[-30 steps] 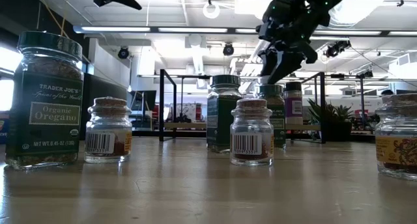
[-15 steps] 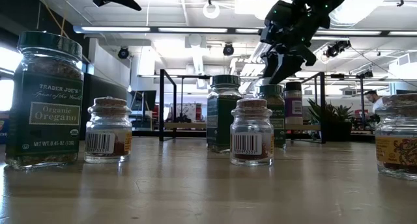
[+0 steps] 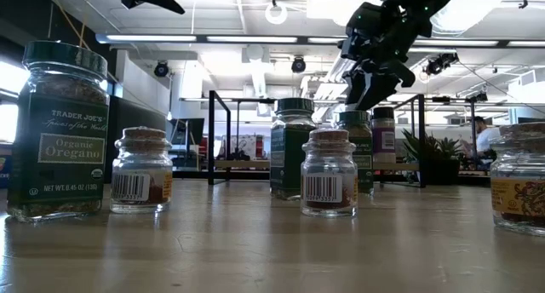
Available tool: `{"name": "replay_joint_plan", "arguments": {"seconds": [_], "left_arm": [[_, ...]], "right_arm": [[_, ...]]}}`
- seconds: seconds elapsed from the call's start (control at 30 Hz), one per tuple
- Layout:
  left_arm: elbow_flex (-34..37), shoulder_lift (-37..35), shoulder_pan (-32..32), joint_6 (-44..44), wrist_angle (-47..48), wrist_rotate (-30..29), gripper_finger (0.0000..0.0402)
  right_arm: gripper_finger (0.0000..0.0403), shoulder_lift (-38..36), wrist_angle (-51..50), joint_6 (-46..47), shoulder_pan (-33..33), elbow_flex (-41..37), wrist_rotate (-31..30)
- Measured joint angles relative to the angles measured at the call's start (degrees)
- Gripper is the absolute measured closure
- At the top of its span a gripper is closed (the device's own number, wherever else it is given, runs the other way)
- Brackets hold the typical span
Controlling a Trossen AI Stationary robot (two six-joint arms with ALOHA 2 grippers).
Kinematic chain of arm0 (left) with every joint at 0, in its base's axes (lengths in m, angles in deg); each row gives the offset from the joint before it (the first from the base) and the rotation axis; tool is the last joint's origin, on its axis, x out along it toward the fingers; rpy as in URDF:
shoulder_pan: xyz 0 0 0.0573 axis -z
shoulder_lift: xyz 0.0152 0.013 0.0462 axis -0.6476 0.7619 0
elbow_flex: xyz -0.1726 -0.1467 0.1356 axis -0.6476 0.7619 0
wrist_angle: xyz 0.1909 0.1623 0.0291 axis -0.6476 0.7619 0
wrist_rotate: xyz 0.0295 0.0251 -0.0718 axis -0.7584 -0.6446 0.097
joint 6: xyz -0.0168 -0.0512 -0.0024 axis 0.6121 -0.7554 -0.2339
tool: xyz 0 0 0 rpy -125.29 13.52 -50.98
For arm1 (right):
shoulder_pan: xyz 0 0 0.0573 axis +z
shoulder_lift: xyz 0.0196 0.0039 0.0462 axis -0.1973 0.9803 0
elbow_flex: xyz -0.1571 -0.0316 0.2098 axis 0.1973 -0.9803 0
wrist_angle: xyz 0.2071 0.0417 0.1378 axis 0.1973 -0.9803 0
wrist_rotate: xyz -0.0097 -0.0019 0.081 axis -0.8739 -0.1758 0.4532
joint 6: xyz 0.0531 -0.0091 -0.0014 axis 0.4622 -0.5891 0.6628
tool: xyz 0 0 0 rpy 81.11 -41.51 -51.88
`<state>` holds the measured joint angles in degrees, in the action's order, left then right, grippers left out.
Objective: Shelf spices
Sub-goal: Put the white spice bottle on the shelf and align with the other white spice bottles
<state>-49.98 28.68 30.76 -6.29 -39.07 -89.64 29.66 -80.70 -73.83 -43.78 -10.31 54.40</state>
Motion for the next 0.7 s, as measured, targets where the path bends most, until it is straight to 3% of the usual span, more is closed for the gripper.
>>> {"name": "replay_joint_plan", "arguments": {"seconds": [0.4,0.7], "left_arm": [[0.0,0.0,0.0,-0.31,-0.16,-0.01,0.0119],[0.0,0.0,0.0,-0.53,-2.73,-0.02,0.0119]], "right_arm": [[0.0186,0.02,0.19,0.0,0.0,0.0,-0.42],[0.0139,0.02,1.0,-0.08,0.02,0.02,-0.5]]}}
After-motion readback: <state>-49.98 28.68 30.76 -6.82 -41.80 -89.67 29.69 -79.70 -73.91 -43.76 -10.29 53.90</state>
